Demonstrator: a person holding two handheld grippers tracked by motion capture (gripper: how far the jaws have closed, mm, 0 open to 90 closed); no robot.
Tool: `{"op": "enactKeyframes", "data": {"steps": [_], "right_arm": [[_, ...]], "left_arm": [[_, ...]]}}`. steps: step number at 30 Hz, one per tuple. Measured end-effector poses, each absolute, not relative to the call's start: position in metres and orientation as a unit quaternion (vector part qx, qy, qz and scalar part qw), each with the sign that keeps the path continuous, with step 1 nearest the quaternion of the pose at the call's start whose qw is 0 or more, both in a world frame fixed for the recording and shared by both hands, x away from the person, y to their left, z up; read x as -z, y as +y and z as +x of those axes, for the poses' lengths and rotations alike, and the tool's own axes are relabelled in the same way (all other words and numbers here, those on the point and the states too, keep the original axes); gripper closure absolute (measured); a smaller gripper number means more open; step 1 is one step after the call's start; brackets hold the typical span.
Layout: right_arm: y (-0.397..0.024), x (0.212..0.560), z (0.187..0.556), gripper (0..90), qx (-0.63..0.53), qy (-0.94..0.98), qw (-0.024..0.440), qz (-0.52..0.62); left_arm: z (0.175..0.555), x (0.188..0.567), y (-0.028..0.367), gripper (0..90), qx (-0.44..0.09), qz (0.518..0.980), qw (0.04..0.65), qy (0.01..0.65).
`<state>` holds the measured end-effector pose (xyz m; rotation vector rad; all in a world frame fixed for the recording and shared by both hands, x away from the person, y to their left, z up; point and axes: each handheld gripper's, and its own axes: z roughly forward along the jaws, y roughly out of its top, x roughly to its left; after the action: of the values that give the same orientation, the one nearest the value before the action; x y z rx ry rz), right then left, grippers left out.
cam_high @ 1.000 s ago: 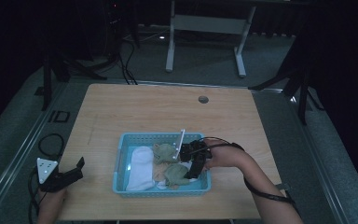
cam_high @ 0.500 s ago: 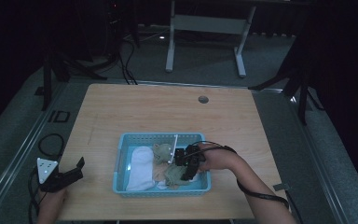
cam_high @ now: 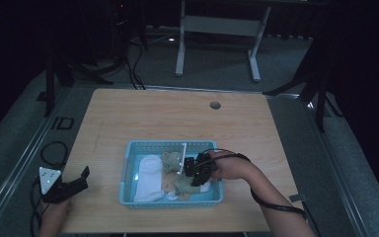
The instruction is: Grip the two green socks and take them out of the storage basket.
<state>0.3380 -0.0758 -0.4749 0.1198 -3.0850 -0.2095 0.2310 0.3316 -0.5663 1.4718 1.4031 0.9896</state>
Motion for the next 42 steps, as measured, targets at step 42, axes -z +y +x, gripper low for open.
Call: {"op": "enactKeyframes", "data": {"steps": [42], "right_arm": [[-0.152,0.373,0.344,81.5,0.100,-0.994,-0.041,-0.009]], "left_arm": [[0.232,0.566,0.331,0.4,-0.397,0.588,0.423,0.563]]}}
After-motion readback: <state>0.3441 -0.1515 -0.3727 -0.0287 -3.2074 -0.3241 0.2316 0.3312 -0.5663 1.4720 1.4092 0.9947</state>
